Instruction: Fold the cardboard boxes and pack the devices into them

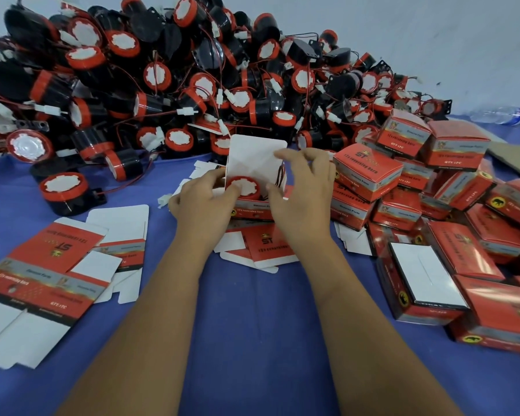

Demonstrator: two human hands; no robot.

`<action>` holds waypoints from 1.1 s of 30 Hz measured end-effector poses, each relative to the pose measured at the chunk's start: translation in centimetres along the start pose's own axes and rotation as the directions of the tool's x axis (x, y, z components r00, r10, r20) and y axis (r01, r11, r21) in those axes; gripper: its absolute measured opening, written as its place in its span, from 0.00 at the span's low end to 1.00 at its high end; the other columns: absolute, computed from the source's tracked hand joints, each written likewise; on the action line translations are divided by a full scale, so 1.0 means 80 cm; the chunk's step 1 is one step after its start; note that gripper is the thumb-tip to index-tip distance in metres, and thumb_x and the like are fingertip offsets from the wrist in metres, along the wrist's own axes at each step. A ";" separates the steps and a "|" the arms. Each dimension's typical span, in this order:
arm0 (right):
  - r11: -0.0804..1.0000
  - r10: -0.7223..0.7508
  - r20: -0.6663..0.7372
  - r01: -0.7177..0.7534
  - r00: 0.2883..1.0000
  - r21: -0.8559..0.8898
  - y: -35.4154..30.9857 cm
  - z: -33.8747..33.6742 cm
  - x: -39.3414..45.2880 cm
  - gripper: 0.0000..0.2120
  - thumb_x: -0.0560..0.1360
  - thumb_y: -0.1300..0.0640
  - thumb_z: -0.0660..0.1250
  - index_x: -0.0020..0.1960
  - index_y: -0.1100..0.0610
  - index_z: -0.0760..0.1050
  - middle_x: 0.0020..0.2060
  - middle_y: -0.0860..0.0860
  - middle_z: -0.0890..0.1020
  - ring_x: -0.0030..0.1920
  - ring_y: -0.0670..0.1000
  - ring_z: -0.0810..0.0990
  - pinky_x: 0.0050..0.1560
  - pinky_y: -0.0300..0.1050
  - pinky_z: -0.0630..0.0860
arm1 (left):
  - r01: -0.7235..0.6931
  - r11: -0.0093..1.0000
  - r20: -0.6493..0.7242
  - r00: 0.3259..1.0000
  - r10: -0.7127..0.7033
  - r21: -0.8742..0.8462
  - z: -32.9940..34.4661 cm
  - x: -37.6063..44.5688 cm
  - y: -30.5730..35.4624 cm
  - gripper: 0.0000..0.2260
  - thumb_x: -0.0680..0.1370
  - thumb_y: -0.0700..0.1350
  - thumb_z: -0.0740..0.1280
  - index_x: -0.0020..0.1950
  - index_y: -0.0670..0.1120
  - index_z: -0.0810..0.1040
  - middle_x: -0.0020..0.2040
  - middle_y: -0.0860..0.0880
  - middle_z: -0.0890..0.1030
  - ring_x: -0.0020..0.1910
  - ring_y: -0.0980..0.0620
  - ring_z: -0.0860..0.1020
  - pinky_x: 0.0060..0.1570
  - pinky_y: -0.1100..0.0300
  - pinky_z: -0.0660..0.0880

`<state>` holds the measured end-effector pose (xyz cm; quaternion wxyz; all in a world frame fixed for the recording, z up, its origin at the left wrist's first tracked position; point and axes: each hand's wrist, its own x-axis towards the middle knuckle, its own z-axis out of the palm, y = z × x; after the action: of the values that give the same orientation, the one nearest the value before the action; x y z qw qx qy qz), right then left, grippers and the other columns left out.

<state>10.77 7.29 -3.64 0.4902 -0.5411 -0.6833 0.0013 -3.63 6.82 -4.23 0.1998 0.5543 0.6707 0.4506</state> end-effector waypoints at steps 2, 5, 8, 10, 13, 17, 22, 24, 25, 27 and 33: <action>0.989 0.075 0.040 -0.080 0.996 0.124 0.003 0.000 0.002 0.19 0.71 0.62 0.73 0.60 0.55 0.75 0.58 0.51 0.73 0.58 0.49 0.70 0.59 0.37 0.67 | 0.026 0.999 0.008 1.000 -0.026 -0.028 -0.001 -0.001 0.000 0.18 0.76 0.60 0.62 0.61 0.56 0.79 0.55 0.53 0.81 0.63 0.49 0.73 0.69 0.43 0.63; 0.977 0.092 0.118 -0.113 0.989 0.180 0.007 -0.001 0.001 0.11 0.74 0.61 0.71 0.56 0.55 0.75 0.54 0.48 0.76 0.55 0.47 0.74 0.51 0.27 0.67 | 0.030 1.000 -0.008 1.000 -0.030 -0.008 0.000 0.001 -0.003 0.15 0.78 0.58 0.63 0.61 0.56 0.79 0.53 0.55 0.80 0.62 0.49 0.74 0.69 0.43 0.64; 0.975 0.032 0.105 -0.054 0.994 0.215 0.007 -0.002 0.000 0.05 0.76 0.61 0.68 0.52 0.59 0.78 0.52 0.50 0.77 0.55 0.50 0.76 0.53 0.36 0.72 | 0.012 1.000 -0.008 1.000 -0.012 0.002 0.002 0.002 -0.005 0.15 0.79 0.58 0.62 0.63 0.57 0.77 0.49 0.58 0.78 0.61 0.51 0.73 0.71 0.45 0.61; 0.986 -0.019 0.117 -0.001 0.993 0.167 0.005 0.001 0.000 0.05 0.76 0.61 0.69 0.51 0.61 0.81 0.51 0.52 0.76 0.55 0.52 0.75 0.53 0.43 0.74 | -0.029 0.999 -0.003 1.000 0.029 0.034 0.005 0.001 -0.004 0.13 0.80 0.57 0.59 0.62 0.58 0.75 0.44 0.61 0.75 0.56 0.54 0.70 0.70 0.47 0.59; 0.993 -0.075 0.195 0.056 0.978 0.101 0.001 0.010 -0.006 0.08 0.77 0.58 0.68 0.50 0.61 0.83 0.49 0.51 0.77 0.53 0.50 0.71 0.53 0.46 0.71 | -0.059 0.986 -0.046 0.997 0.067 0.156 0.006 0.001 -0.003 0.09 0.84 0.44 0.53 0.55 0.52 0.72 0.47 0.53 0.77 0.55 0.48 0.70 0.68 0.45 0.59; 0.990 0.003 0.198 -0.031 0.980 0.139 0.002 0.011 -0.005 0.12 0.81 0.56 0.64 0.48 0.60 0.83 0.44 0.50 0.80 0.50 0.51 0.71 0.53 0.46 0.69 | -0.020 0.994 0.007 1.000 0.019 0.110 0.001 0.001 -0.003 0.17 0.85 0.44 0.51 0.70 0.53 0.73 0.67 0.48 0.76 0.70 0.46 0.68 0.73 0.42 0.56; 0.940 0.177 0.219 -0.231 0.959 0.250 0.001 0.013 -0.006 0.12 0.77 0.58 0.70 0.60 0.53 0.78 0.51 0.46 0.80 0.57 0.50 0.74 0.52 0.30 0.66 | -0.200 0.979 0.106 0.973 0.203 -0.037 0.001 -0.002 -0.006 0.20 0.83 0.43 0.58 0.74 0.56 0.68 0.77 0.55 0.67 0.80 0.56 0.48 0.76 0.50 0.34; 0.855 0.277 0.196 -0.335 0.941 0.397 -0.002 0.015 -0.007 0.26 0.74 0.60 0.73 0.68 0.51 0.67 0.58 0.46 0.75 0.59 0.46 0.74 0.55 0.32 0.70 | -0.213 0.972 0.086 0.971 0.222 -0.100 0.003 -0.002 -0.006 0.21 0.82 0.40 0.59 0.73 0.55 0.68 0.75 0.56 0.69 0.81 0.53 0.49 0.78 0.48 0.38; 0.849 0.276 0.172 -0.324 0.946 0.417 -0.003 0.013 -0.006 0.30 0.73 0.60 0.73 0.70 0.50 0.65 0.61 0.46 0.72 0.60 0.46 0.74 0.58 0.36 0.72 | -0.211 0.964 0.062 0.973 0.223 -0.160 0.003 -0.002 -0.006 0.21 0.81 0.38 0.61 0.71 0.55 0.69 0.73 0.56 0.72 0.80 0.51 0.53 0.79 0.45 0.44; 0.894 0.198 0.153 -0.243 0.968 0.377 0.001 0.009 -0.006 0.25 0.73 0.60 0.73 0.67 0.49 0.69 0.61 0.44 0.74 0.60 0.46 0.74 0.63 0.45 0.73 | -0.233 0.946 -0.022 0.972 0.234 -0.226 0.002 -0.002 -0.006 0.17 0.79 0.37 0.65 0.65 0.52 0.74 0.68 0.54 0.76 0.76 0.50 0.65 0.75 0.47 0.61; 0.863 0.164 0.321 -0.294 0.933 0.411 0.018 -0.006 -0.012 0.20 0.70 0.55 0.60 0.57 0.55 0.83 0.60 0.46 0.81 0.63 0.44 0.76 0.60 0.47 0.75 | -0.143 0.951 -0.009 0.989 0.146 -0.275 -0.008 -0.007 -0.008 0.11 0.77 0.36 0.64 0.47 0.52 0.82 0.57 0.57 0.82 0.57 0.61 0.77 0.51 0.71 0.73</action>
<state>12.05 6.93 -4.80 0.4988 -0.4846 -0.6556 0.2941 -4.29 6.08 -4.60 0.2454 0.5714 0.5580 0.5495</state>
